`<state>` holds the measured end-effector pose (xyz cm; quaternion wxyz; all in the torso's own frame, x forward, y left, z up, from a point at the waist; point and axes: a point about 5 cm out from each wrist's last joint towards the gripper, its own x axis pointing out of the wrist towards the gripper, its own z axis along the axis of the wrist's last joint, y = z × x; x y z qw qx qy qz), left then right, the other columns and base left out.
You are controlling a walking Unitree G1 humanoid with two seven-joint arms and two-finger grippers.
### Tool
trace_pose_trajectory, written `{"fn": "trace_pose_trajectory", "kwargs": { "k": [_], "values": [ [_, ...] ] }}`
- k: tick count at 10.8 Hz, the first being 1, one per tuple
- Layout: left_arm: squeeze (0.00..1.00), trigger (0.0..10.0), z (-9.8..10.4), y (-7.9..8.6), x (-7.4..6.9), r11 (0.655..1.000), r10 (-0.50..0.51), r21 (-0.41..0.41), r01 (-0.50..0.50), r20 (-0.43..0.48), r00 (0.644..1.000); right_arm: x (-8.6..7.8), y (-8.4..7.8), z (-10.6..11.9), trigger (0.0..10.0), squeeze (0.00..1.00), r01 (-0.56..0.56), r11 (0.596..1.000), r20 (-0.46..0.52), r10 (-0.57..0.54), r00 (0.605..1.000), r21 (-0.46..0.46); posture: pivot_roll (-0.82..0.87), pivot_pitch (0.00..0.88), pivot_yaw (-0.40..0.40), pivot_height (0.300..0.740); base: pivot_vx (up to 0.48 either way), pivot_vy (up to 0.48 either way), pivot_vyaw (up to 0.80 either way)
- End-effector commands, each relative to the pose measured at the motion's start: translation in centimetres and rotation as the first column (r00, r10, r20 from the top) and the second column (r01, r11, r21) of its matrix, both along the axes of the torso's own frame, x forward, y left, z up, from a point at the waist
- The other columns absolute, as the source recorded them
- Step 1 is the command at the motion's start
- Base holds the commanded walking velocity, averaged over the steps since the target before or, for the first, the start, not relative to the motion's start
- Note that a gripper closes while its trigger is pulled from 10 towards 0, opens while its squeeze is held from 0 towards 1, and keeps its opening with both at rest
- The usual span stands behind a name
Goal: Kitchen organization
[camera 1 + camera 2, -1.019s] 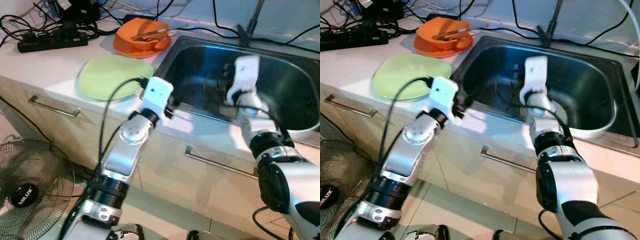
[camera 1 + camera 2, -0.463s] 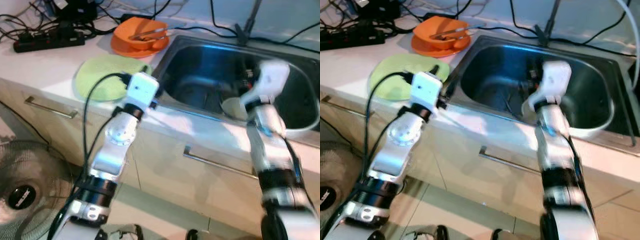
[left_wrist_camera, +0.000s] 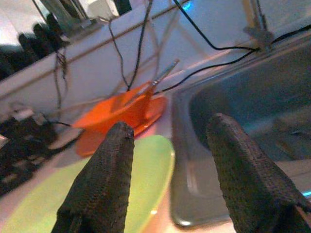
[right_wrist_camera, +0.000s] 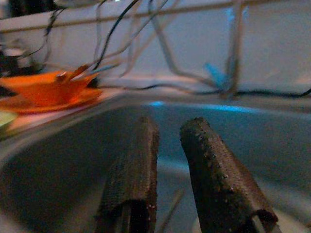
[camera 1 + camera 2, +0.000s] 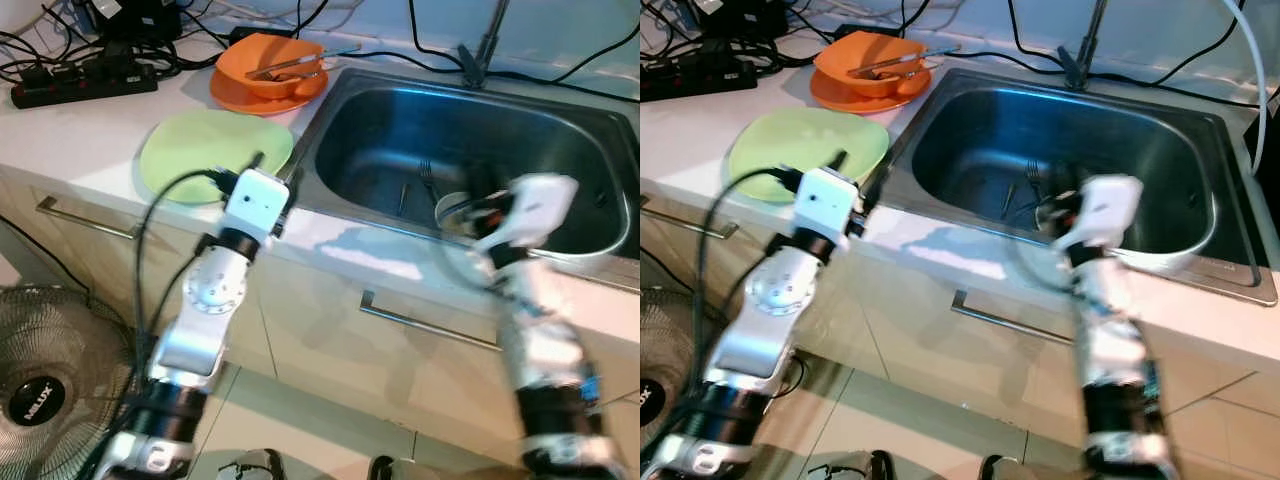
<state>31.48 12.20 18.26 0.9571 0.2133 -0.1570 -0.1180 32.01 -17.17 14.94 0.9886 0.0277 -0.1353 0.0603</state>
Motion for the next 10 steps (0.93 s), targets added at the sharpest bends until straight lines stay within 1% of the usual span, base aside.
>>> {"fn": "trace_pose_trajectory", "kwargs": {
  "k": [1, 2, 3, 4, 5, 6, 7, 8, 9, 10],
  "values": [
    [0.00, 10.0, -0.2, 0.4, -0.3, 0.997, 0.033, 0.064, -0.033, -0.003, 0.999, -0.3, 0.6, -0.4, 10.0, 0.00, -0.016, 1.000, -0.020, 0.016, 1.000, 0.005, 0.07, 0.093, 0.016, 0.740, 0.000, 0.000, 0.00],
    [0.00, 10.0, -0.3, 0.8, -0.4, 0.980, 0.055, 0.191, -0.057, 0.019, 0.998, -0.3, 1.2, -0.8, 10.0, 0.00, -0.025, 0.999, -0.036, 0.026, 0.999, 0.030, 0.07, 0.088, 0.018, 0.740, 0.000, 0.000, 0.00],
    [0.00, 10.0, -0.3, 1.1, -0.5, 0.962, 0.083, 0.260, -0.087, 0.024, 0.996, -0.3, 1.6, -1.1, 10.0, 0.00, -0.034, 0.999, -0.050, 0.035, 0.998, 0.034, 0.08, 0.084, 0.018, 0.740, 0.000, 0.000, 0.00],
    [1.00, 10.0, -0.2, 2.0, -0.4, 0.926, 0.118, 0.358, -0.122, 0.031, 0.992, -0.4, 2.2, -1.4, 10.0, 0.00, -0.042, 0.998, -0.061, 0.045, 0.997, 0.045, 0.09, 0.073, 0.018, 0.740, 0.000, 0.000, 0.00],
    [1.00, 10.0, -0.1, 2.4, -0.3, 0.899, 0.126, 0.420, -0.122, 0.017, 0.992, -0.3, 2.4, -1.4, 10.0, 0.00, -0.047, 0.998, -0.063, 0.050, 0.997, 0.050, 0.09, 0.071, 0.018, 0.740, 0.000, 0.000, 0.00],
    [0.00, 10.0, 0.0, 2.5, -0.1, 0.832, 0.098, 0.549, -0.080, -0.004, 0.995, -0.1, 2.6, -1.3, 10.0, 0.00, -0.052, 0.997, -0.064, 0.055, 0.996, 0.052, 0.09, 0.067, 0.016, 0.740, 0.000, 0.000, 0.00],
    [0.00, 10.0, -0.4, 2.9, 0.4, 0.783, 0.128, 0.620, -0.050, -0.082, 0.988, 0.0, 2.7, -1.3, 10.0, 0.00, -0.051, 0.998, -0.067, 0.054, 0.996, 0.049, 0.09, 0.070, 0.014, 0.740, 0.000, 0.000, 0.00],
    [0.00, 10.0, -0.4, 3.5, 0.7, 0.742, 0.149, 0.670, -0.017, -0.141, 0.979, 0.1, 2.7, -1.3, 10.0, 0.00, -0.049, 0.998, -0.068, 0.053, 0.996, 0.050, 0.10, 0.068, 0.013, 0.740, 0.000, 0.000, 0.00],
    [0.00, 10.0, 0.1, 3.8, 0.7, 0.735, 0.157, 0.678, 0.004, -0.175, 0.972, 0.1, 2.7, -1.2, 10.0, 0.00, -0.049, 0.998, -0.069, 0.053, 0.996, 0.050, 0.10, 0.070, 0.014, 0.740, 0.000, 0.000, 0.00],
    [0.00, 10.0, 0.9, 4.0, 0.9, 0.727, 0.157, 0.686, 0.001, -0.168, 0.973, 0.1, 2.8, -1.2, 10.0, 0.00, -0.051, 0.997, -0.066, 0.054, 0.996, 0.055, 0.09, 0.070, 0.016, 0.740, 0.000, 0.000, 0.00]
  ]
}}
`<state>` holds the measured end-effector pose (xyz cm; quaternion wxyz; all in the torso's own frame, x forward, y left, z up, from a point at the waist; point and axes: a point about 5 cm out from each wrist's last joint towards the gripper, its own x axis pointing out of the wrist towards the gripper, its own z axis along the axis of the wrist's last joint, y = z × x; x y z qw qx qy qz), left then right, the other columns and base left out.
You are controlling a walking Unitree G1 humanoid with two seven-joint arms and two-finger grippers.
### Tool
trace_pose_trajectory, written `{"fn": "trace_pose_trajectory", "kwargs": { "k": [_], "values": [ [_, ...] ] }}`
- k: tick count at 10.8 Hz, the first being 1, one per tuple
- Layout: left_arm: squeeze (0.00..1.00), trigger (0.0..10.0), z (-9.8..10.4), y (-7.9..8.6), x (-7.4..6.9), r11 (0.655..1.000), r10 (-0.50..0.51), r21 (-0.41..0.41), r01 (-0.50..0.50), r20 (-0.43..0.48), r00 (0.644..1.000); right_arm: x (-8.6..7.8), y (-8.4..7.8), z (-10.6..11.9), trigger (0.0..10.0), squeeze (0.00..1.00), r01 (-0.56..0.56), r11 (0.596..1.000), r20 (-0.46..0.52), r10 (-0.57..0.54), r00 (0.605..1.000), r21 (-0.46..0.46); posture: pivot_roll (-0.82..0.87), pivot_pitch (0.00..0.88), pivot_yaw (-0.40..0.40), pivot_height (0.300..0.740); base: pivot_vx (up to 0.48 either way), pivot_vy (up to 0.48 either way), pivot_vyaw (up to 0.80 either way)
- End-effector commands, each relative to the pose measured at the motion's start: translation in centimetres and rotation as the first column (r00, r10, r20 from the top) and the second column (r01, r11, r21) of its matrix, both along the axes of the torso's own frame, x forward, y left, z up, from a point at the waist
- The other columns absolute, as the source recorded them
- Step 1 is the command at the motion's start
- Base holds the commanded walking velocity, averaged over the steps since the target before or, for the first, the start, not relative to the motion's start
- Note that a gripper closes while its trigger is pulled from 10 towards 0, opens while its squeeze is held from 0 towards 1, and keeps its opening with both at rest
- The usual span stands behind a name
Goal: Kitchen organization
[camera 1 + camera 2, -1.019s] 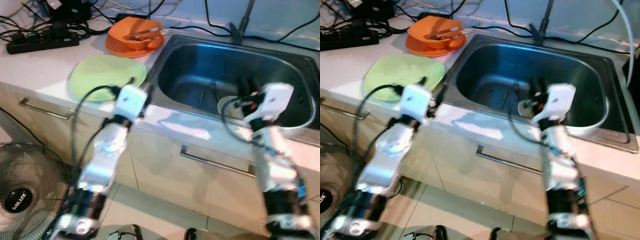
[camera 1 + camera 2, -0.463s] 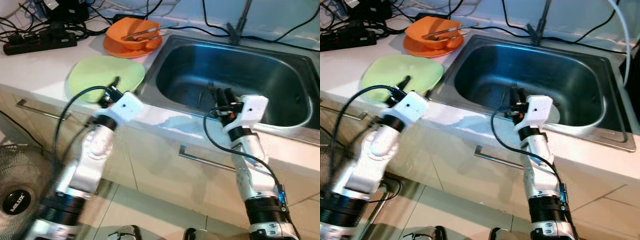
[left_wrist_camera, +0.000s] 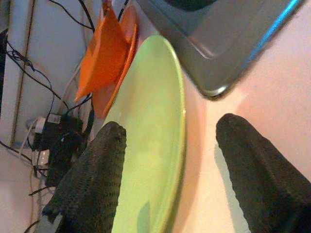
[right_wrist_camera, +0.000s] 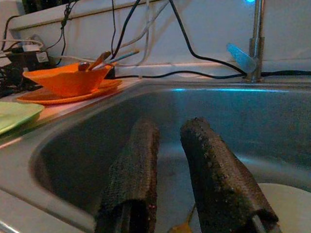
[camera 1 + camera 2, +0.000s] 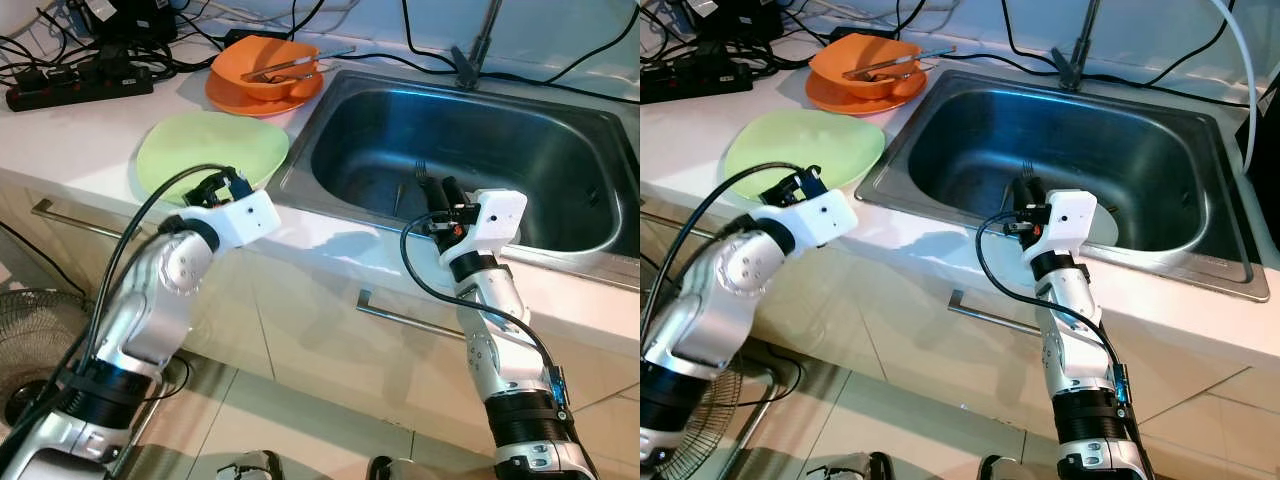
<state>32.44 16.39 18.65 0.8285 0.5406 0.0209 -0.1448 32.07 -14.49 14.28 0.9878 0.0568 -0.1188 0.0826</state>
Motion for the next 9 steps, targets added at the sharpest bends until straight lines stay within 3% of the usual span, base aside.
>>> {"fn": "trace_pose_trajectory", "kwargs": {
  "k": [1, 9],
  "values": [
    [0.00, 10.0, 0.8, 0.0, 0.0, 1.000, -0.003, 0.031, 0.003, 0.013, 1.000, 0.1, 0.2, -0.5, 10.0, 0.00, -0.001, 1.000, -0.032, 0.001, 0.999, 0.005, 0.09, 0.070, 0.017, 0.740, 0.000, 0.000, 0.00],
    [0.00, 10.0, 0.8, 2.8, 1.6, 0.981, 0.103, 0.173, -0.092, -0.059, 0.993, 0.1, 0.1, -0.4, 10.0, 0.00, 0.016, 1.000, -0.037, -0.015, 0.999, 0.010, 0.08, 0.073, 0.017, 0.740, 0.000, 0.000, 0.00]
  ]
}}
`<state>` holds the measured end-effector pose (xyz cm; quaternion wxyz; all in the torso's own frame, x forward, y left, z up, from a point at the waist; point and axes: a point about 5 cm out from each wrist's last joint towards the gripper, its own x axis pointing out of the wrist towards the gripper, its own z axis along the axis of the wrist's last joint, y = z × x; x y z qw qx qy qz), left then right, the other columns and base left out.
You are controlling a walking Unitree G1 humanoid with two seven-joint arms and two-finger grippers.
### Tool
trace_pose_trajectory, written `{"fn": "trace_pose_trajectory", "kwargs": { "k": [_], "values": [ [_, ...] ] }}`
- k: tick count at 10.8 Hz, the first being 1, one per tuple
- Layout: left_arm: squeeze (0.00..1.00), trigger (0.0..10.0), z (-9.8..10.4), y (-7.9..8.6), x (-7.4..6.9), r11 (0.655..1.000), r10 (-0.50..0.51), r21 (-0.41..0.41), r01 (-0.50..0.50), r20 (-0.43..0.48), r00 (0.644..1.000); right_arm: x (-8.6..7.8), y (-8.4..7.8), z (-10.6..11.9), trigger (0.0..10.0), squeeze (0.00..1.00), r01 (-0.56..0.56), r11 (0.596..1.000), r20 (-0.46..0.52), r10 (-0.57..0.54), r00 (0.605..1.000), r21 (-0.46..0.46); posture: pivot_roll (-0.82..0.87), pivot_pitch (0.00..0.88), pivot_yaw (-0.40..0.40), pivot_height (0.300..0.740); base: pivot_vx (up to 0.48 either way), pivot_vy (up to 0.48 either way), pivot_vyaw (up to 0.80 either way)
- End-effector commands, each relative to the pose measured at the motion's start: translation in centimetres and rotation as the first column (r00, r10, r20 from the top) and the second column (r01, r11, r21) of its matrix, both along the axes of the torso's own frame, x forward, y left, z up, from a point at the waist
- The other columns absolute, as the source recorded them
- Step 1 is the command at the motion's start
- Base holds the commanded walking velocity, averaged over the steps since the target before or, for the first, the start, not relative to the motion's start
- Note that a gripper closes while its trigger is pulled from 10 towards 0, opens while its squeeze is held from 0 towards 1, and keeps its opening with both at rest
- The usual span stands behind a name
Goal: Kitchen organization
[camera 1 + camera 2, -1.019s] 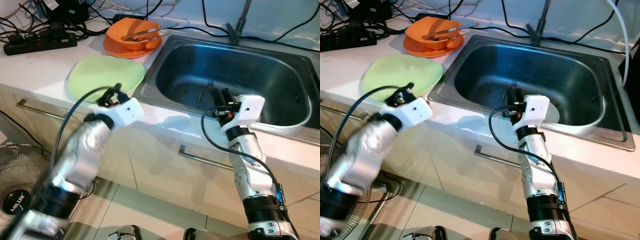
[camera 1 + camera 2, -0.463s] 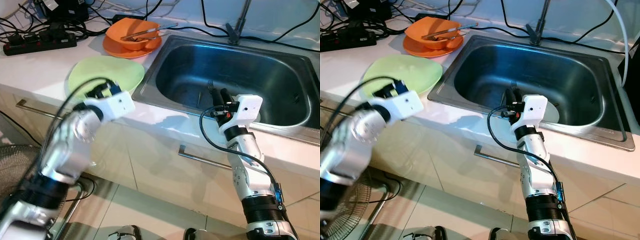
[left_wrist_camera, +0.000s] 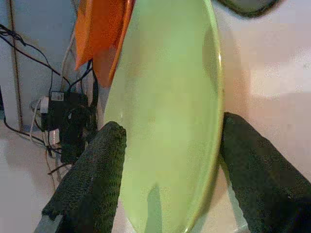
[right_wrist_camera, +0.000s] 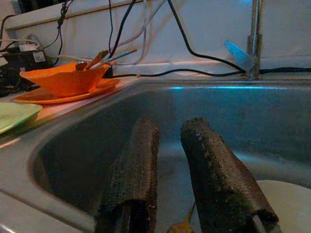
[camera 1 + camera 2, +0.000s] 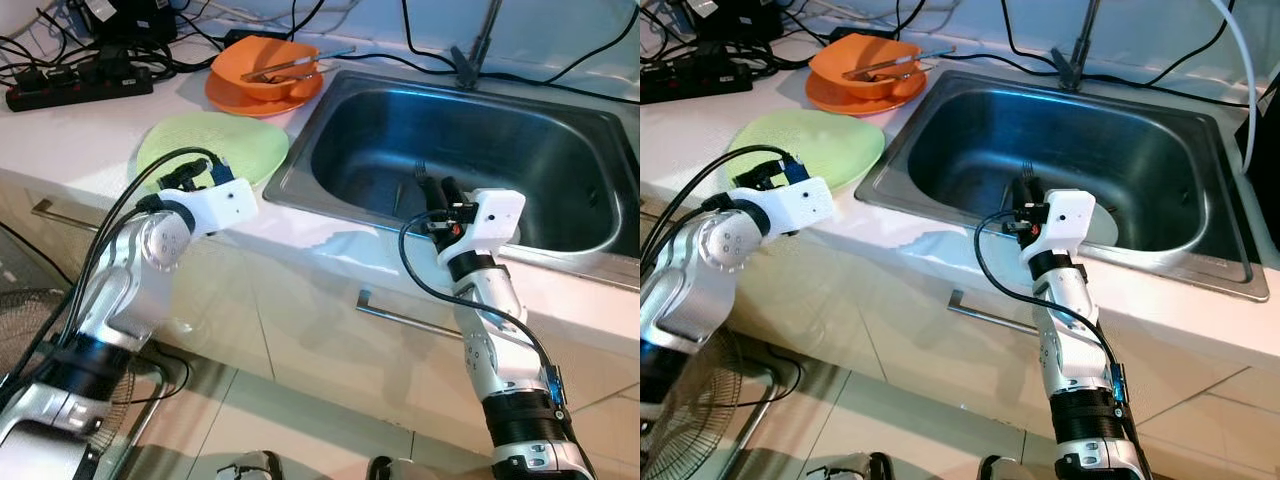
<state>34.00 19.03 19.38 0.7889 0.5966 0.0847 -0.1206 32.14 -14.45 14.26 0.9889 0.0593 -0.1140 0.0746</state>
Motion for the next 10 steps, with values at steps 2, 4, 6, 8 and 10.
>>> {"fn": "trace_pose_trajectory", "kwargs": {
  "k": [2, 4, 6, 8, 10],
  "values": [
    [0.00, 10.0, -0.2, 0.1, 0.5, 0.999, 0.011, 0.053, -0.011, -0.006, 1.000, 0.1, 0.1, -0.3, 10.0, 0.00, -0.002, 1.000, -0.026, 0.002, 1.000, 0.001, 0.07, 0.076, 0.015, 0.740, 0.000, 0.000, 0.00],
    [0.00, 10.0, -0.5, -0.1, 0.9, 0.998, 0.011, 0.054, -0.011, -0.010, 1.000, 0.2, 0.2, -0.3, 10.0, 0.00, -0.002, 1.000, -0.031, 0.002, 1.000, 0.001, 0.07, 0.071, 0.016, 0.740, 0.000, 0.000, 0.00],
    [0.00, 0.0, -0.7, -0.3, 1.0, 0.998, 0.003, 0.059, -0.002, -0.017, 1.000, 0.2, 0.2, -0.3, 10.0, 0.00, -0.001, 1.000, -0.028, 0.002, 1.000, 0.003, 0.07, 0.066, 0.015, 0.740, 0.000, 0.000, 0.00],
    [0.00, 0.0, -0.8, -0.8, 1.2, 0.998, -0.017, 0.055, 0.018, -0.014, 1.000, 0.3, 0.2, -0.2, 10.0, 0.00, 0.000, 1.000, -0.027, 0.000, 1.000, 0.002, 0.07, 0.065, 0.017, 0.740, 0.000, 0.000, 0.00],
    [0.00, 0.0, -0.8, -1.2, 1.3, 0.998, -0.032, 0.053, 0.033, -0.016, 0.999, 0.4, 0.2, -0.2, 10.0, 0.00, 0.001, 1.000, -0.029, -0.001, 1.000, 0.002, 0.06, 0.067, 0.018, 0.740, 0.000, 0.000, 0.00]
  ]
}}
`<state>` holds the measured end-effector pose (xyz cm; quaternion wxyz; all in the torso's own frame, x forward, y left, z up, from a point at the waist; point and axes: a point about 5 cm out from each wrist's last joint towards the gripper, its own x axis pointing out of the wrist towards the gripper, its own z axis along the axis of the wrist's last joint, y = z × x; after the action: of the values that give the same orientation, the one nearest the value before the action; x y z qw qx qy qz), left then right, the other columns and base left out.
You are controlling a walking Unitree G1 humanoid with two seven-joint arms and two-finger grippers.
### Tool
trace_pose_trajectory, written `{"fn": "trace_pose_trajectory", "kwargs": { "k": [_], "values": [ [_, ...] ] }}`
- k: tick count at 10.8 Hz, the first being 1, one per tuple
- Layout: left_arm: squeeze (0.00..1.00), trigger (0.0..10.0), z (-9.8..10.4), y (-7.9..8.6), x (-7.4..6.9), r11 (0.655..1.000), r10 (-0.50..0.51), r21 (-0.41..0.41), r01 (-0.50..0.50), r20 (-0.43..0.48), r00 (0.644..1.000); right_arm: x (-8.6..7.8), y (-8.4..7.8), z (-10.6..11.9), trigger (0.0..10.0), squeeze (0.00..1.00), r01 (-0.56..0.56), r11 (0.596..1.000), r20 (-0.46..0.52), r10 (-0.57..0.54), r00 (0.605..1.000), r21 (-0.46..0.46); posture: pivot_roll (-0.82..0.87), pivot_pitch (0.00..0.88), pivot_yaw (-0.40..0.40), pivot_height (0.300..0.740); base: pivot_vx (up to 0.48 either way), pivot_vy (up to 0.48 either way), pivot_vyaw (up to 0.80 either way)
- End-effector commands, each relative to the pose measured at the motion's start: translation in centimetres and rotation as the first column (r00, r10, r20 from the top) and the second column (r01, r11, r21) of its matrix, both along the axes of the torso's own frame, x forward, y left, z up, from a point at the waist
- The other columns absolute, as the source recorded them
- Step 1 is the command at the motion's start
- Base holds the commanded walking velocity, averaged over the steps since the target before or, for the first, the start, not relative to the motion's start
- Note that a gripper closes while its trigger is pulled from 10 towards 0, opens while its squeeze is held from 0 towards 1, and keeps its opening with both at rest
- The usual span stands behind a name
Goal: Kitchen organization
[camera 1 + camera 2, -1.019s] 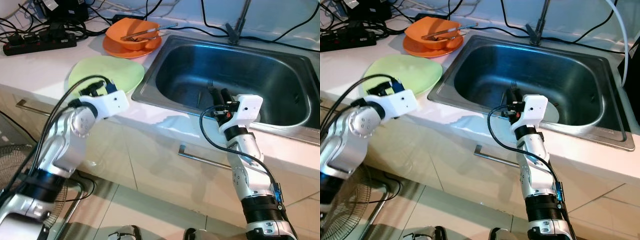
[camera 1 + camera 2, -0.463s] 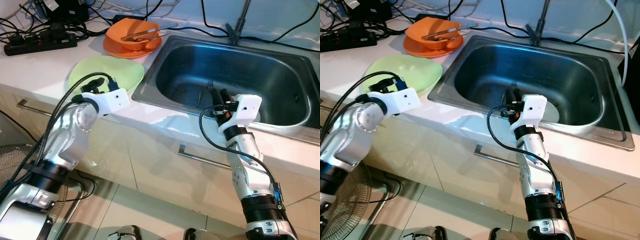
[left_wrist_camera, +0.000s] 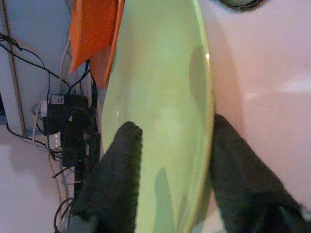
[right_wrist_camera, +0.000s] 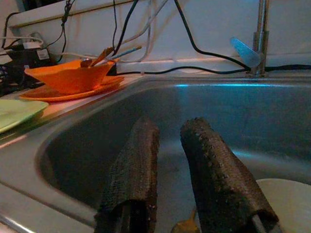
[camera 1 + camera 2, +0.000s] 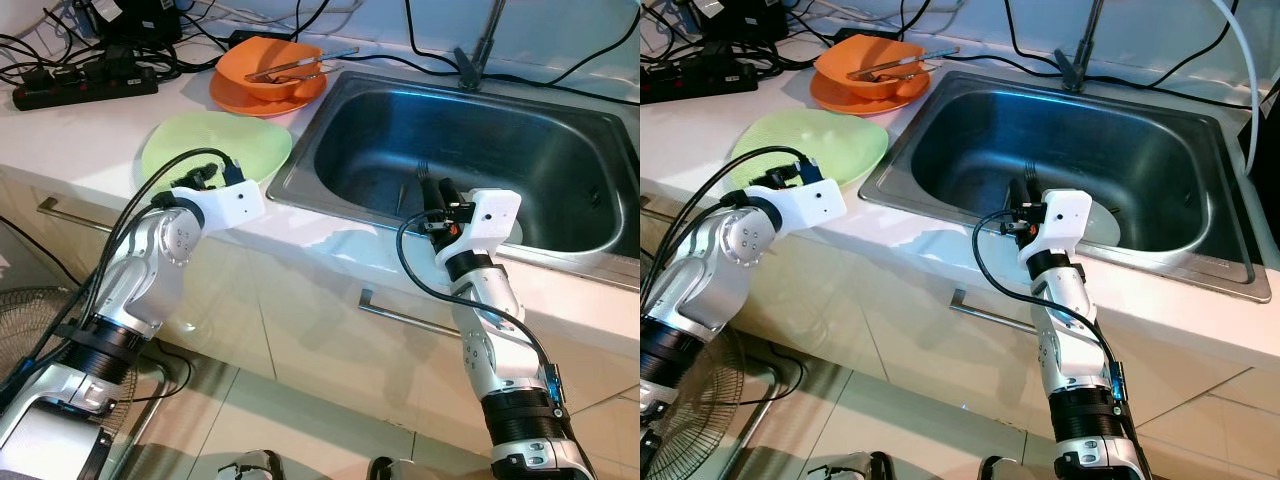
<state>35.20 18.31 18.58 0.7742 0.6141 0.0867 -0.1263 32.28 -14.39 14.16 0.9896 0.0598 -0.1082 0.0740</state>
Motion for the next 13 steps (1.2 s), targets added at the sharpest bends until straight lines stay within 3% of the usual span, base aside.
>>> {"fn": "trace_pose_trajectory", "kwargs": {
  "k": [1, 13],
  "values": [
    [0.00, 0.0, 0.0, -0.5, 0.2, 1.000, -0.023, 0.008, 0.023, -0.009, 1.000, 0.2, 0.0, -0.3, 10.0, 0.00, 0.002, 1.000, -0.023, -0.002, 1.000, -0.001, 0.06, 0.068, 0.019, 0.740, 0.000, 0.000, 0.00],
    [0.00, 0.0, -1.6, -3.3, -0.5, 0.997, -0.075, -0.030, 0.074, -0.037, 0.997, 0.3, -0.2, -0.6, 10.0, 0.00, 0.012, 1.000, -0.039, -0.012, 0.999, 0.010, 0.07, 0.071, 0.020, 0.740, 0.000, 0.000, 0.00]
  ]
}}
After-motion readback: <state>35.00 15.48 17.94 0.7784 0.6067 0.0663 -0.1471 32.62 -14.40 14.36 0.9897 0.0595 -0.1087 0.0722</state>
